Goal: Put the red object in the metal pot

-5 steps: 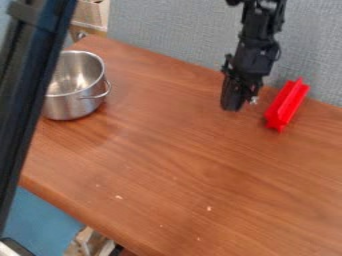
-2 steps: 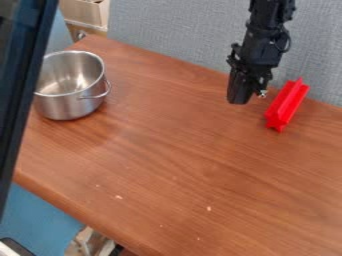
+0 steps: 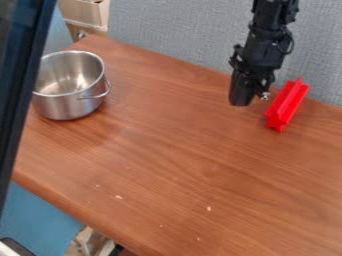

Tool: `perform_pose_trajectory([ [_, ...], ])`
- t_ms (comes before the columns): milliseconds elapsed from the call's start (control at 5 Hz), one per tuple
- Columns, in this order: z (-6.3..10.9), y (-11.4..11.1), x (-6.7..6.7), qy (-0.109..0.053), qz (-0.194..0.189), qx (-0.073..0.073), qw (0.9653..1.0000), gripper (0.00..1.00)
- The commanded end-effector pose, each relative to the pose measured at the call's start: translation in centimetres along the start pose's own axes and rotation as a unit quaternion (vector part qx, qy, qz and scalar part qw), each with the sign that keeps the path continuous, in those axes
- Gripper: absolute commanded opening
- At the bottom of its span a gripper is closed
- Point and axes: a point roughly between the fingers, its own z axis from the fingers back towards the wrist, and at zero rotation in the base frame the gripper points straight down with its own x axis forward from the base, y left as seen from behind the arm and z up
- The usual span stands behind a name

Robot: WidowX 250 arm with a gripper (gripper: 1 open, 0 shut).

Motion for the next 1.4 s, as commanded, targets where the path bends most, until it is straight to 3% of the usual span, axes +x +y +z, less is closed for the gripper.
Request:
perform_pose_trajectory([
  [0, 4.84, -0.24, -0.40, -0.049, 0.002, 0.040, 0.9980, 0.00],
  [1200, 5.78, -1.20, -0.92, -0.056, 0.011, 0.048, 0.9972, 0.00],
])
